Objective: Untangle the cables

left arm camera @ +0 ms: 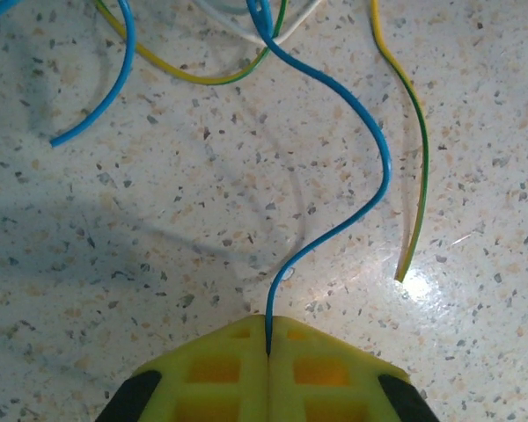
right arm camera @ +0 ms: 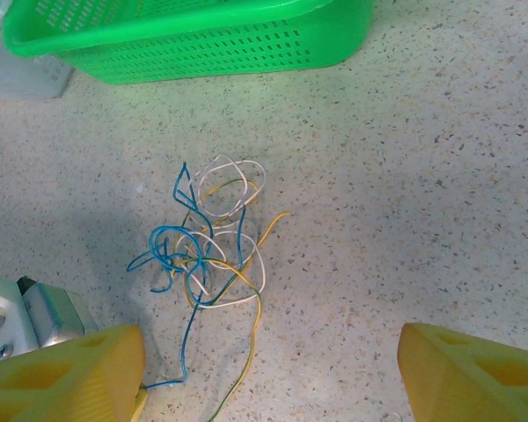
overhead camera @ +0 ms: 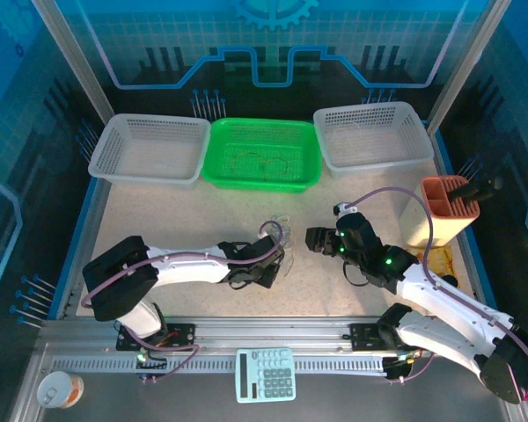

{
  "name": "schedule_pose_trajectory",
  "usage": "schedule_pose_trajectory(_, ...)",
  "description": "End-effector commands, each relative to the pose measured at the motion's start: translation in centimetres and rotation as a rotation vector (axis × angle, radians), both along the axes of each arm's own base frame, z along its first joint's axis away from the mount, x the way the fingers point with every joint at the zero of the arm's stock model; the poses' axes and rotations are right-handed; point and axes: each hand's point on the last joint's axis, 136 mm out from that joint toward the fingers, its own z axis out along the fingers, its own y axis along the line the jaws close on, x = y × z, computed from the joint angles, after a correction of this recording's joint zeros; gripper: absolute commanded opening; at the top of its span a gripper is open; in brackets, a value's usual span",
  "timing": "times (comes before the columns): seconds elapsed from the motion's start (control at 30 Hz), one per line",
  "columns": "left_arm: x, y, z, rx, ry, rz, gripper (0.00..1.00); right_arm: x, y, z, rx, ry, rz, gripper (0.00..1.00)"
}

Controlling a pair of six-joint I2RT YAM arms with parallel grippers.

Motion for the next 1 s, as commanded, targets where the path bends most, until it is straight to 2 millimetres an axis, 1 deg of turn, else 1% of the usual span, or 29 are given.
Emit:
schedule_pose_trajectory(0.0,0.3,-1.0,2.4,-0.028,-0.032,-0.049,0.0,-0.1,-0.1,0.7,0.017,-0.008,0.005,0.77)
schedule_pose_trajectory(0.07,0.6,-1.5,4.9,-0.058,-0.064,-0.072,0.0,-0.2,0.2,1.0,0.024,-0.013,0.021,0.77)
schedule_pose_trajectory(0.27,1.9,-2.7,15.0,-0.227,-0.137,-0.15,0.0,0.0,1.4,2.2,0.048,-0.062,0.093,0.77)
schedule_pose_trajectory(0.3,2.1,-2.7,16.5,-0.253,-0.144,-0.158,0.0,0.0,1.7,2.4,0.054,-0.074,0.109,0.77)
schedule_pose_trajectory(0.4,3.0,-2.7,20.0,-0.314,-0.167,-0.171,0.0,0.1,2.6,3.3,0.074,-0.118,0.159,0.77)
schedule_pose_trajectory(0.5,3.9,-2.9,22.6,-0.376,-0.185,-0.178,0.0,0.1,3.5,4.2,0.096,-0.166,0.215,0.78)
schedule_pose_trajectory(0.67,4.9,-3.2,25.7,-0.453,-0.209,-0.173,0.0,0.1,4.4,5.5,0.111,-0.243,0.279,0.81)
schedule_pose_trajectory(0.87,5.0,-3.9,28.9,-0.528,-0.219,-0.192,0.0,0.5,5.2,7.0,0.126,-0.295,0.304,0.85)
schedule_pose_trajectory(0.97,4.9,-4.4,30.2,-0.562,-0.221,-0.199,0.0,1.1,5.9,7.2,0.136,-0.298,0.314,0.85)
